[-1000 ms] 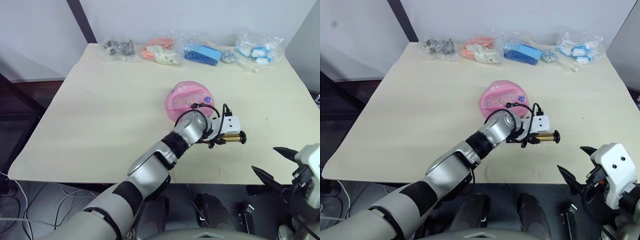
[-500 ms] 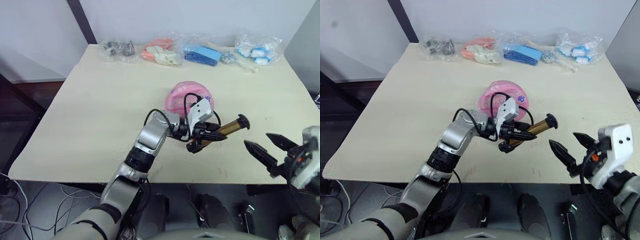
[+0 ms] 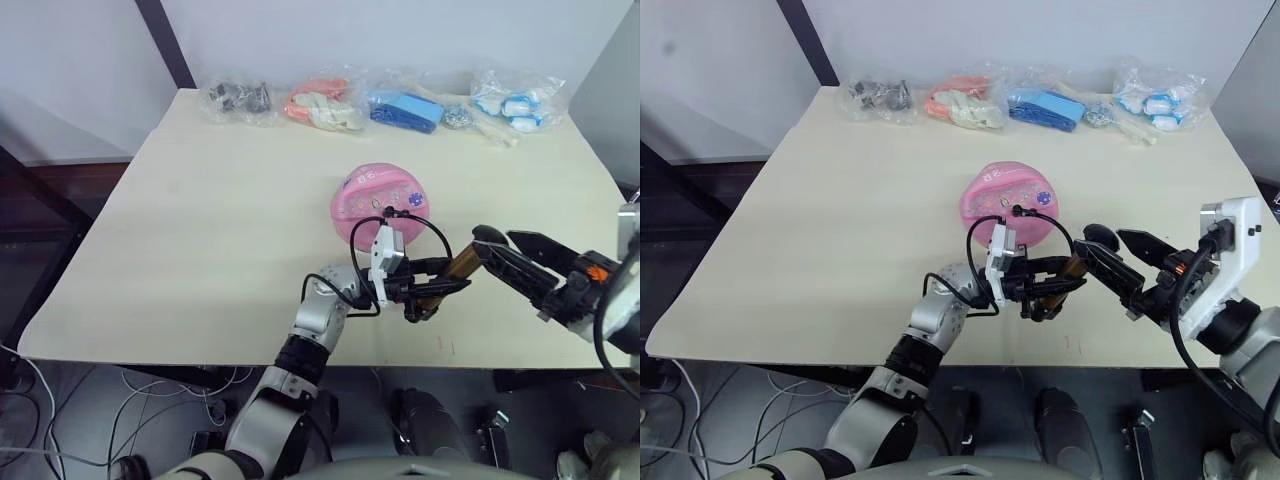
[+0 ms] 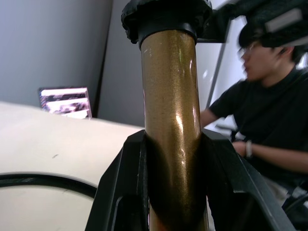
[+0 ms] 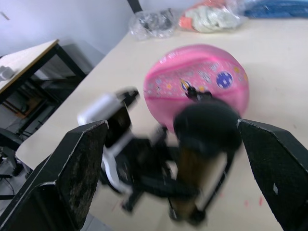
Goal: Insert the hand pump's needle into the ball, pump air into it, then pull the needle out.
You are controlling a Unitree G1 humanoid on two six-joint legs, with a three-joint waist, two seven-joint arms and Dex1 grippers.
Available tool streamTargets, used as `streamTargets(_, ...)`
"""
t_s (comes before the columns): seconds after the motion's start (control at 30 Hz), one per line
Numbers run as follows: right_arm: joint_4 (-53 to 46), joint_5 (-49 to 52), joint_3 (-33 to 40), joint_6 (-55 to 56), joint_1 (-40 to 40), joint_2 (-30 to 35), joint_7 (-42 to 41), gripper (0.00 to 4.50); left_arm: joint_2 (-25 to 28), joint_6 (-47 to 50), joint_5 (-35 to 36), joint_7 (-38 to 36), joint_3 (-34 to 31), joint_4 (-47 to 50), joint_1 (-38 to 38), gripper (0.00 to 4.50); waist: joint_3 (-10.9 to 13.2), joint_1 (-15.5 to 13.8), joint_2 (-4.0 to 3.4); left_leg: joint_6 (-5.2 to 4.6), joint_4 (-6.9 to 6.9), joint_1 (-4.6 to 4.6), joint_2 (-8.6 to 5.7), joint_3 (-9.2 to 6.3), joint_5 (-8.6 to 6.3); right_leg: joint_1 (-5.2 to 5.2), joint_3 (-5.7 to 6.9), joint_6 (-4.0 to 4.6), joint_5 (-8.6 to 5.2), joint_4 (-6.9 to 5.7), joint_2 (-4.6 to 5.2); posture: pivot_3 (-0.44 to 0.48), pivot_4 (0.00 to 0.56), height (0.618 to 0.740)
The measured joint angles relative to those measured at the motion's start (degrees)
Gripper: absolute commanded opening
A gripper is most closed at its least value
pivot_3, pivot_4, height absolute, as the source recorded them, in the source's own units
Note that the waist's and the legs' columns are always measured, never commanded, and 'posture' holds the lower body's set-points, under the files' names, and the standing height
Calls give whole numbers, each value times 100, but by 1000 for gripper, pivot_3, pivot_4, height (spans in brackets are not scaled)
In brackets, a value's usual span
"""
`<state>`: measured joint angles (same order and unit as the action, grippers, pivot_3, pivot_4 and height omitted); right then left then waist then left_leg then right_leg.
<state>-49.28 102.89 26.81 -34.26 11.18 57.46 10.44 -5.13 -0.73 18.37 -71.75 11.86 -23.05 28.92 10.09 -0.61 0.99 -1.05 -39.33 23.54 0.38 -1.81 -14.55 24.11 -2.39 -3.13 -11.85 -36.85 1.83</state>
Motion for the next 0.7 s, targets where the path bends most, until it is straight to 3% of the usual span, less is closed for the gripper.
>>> streamTargets(0.23,261,-491,-879,71,-643,-440,135,4500,24,-127,198,-81,-56,-5,30,1001,-2,-7,-1,0,0,3,-1,-4,0,0,-5,-9,6,1,-5,0,150,740)
streamTargets(0.7,361,-937,-1137,110,-1028,-861,124,4500,72,-113,237,-60,-103,-6,81,1001,-3,-6,-3,-1,1,2,0,-5,0,0,-4,-7,5,0,-5,0,150,740)
